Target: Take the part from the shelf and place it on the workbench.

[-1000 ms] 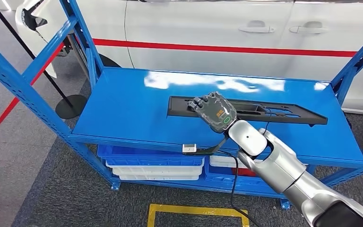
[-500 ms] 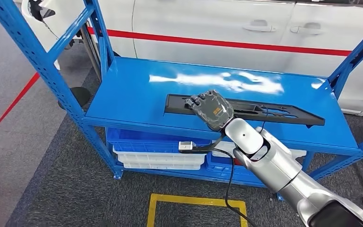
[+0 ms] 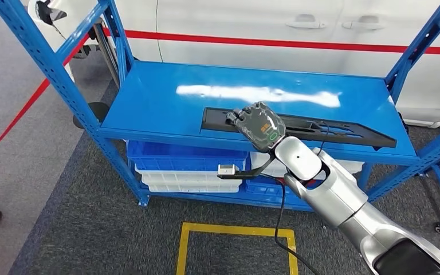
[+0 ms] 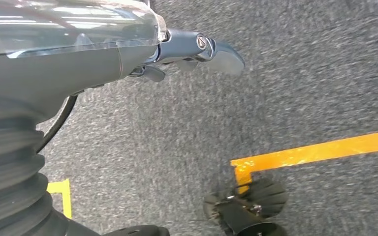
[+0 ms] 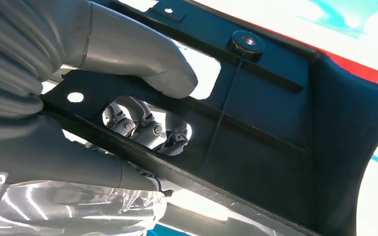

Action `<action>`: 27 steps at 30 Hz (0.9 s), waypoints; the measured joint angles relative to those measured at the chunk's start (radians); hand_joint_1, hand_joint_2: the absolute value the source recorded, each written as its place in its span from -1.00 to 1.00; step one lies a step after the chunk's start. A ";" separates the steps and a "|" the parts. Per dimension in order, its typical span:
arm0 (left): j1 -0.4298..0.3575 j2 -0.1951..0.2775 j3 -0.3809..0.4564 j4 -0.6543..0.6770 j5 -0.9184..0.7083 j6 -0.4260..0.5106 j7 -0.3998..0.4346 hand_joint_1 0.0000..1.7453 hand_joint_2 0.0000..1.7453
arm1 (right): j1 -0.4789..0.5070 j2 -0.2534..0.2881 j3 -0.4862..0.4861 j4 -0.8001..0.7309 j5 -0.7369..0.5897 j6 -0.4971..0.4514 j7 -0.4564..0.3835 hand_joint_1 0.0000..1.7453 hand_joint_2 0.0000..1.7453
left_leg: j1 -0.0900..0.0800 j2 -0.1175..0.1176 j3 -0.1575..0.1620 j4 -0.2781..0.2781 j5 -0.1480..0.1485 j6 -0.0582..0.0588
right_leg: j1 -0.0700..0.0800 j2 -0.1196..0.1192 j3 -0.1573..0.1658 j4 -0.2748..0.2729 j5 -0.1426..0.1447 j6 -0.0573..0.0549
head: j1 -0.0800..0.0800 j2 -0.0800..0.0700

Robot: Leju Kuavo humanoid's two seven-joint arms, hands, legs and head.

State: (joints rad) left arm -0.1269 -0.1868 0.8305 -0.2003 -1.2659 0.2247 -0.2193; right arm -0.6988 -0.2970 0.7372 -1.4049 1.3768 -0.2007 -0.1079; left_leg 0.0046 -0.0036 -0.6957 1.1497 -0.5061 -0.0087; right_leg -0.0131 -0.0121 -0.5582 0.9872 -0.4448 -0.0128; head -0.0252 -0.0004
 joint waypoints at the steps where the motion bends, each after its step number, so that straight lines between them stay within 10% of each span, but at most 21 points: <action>1: 0.000 0.000 0.000 0.000 0.001 0.000 -0.001 -1.00 1.00 | 0.000 0.001 0.000 0.002 0.000 -0.001 0.000 1.00 1.00 | 0.003 0.000 -0.013 0.063 -0.039 -0.004 | 0.000 0.000 -0.014 0.002 0.010 -0.001 | 0.000 0.000; 3: 0.000 0.000 0.000 0.000 0.004 0.000 -0.002 -1.00 1.00 | 0.002 0.002 0.001 0.007 -0.001 -0.004 0.000 1.00 1.00 | 0.008 0.000 -0.012 0.134 -0.055 -0.013 | -0.001 0.000 -0.042 0.007 0.028 0.002 | 0.000 0.000; 6: -0.001 0.001 0.000 0.000 0.006 0.000 -0.002 -1.00 1.00 | 0.008 0.003 0.001 0.011 -0.001 -0.006 0.000 1.00 1.00 | 0.015 0.000 0.097 0.007 0.006 -0.018 | -0.004 0.000 -0.084 0.025 0.049 0.014 | 0.000 0.000; 8: -0.002 0.001 0.000 0.000 0.006 0.000 -0.003 -1.00 1.00 | 0.010 0.003 0.001 0.012 -0.001 -0.007 0.000 1.00 1.00 | 0.011 -0.002 0.163 -0.098 0.005 -0.009 | -0.003 0.000 -0.101 0.036 0.060 0.026 | 0.000 0.000; 12: -0.001 0.000 0.000 -0.001 0.009 0.000 -0.004 -1.00 1.00 | 0.013 0.006 0.001 0.015 -0.001 -0.013 0.001 1.00 1.00 | 0.007 -0.002 0.158 -0.124 0.017 0.024 | -0.006 0.002 -0.113 0.040 0.072 0.051 | 0.000 0.000; 17: -0.002 -0.001 0.001 -0.001 0.010 -0.001 -0.005 -1.00 1.00 | 0.030 0.007 0.001 0.017 0.000 -0.024 0.003 1.00 1.00 | 0.003 0.001 0.096 -0.129 0.074 0.049 | -0.010 0.007 -0.185 0.283 -0.115 0.065 | 0.000 0.000; 19: -0.001 -0.001 0.001 -0.001 0.010 -0.003 -0.006 -1.00 1.00 | 0.042 0.007 0.001 0.017 0.000 -0.025 0.004 1.00 1.00 | -0.001 0.001 0.068 -0.127 0.094 0.049 | -0.009 0.008 -0.162 0.312 -0.099 0.062 | 0.000 0.000; 23: -0.002 -0.004 0.001 -0.001 0.008 -0.003 -0.011 -1.00 1.00 | 0.051 0.009 -0.001 0.013 0.000 -0.027 0.005 1.00 1.00 | -0.009 0.001 0.034 -0.127 0.127 0.040 | 0.004 0.007 0.020 0.073 -0.057 0.034 | 0.000 0.000; 27: -0.001 -0.006 0.001 -0.001 0.004 -0.003 -0.019 -1.00 1.00 | 0.060 0.010 -0.007 0.010 -0.001 -0.032 0.008 1.00 1.00 | -0.006 0.001 0.028 -0.134 0.148 0.016 | 0.009 0.005 0.045 0.005 -0.051 0.013 | 0.000 0.000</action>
State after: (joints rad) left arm -0.1283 -0.1927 0.8311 -0.2010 -1.2620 0.2220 -0.2383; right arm -0.6387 -0.2869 0.7306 -1.3947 1.3761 -0.2327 -0.0997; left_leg -0.0013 -0.0023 -0.6673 1.0154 -0.3585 0.0073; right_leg -0.0045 -0.0073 -0.5135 0.9920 -0.4957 -0.0002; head -0.0257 -0.0004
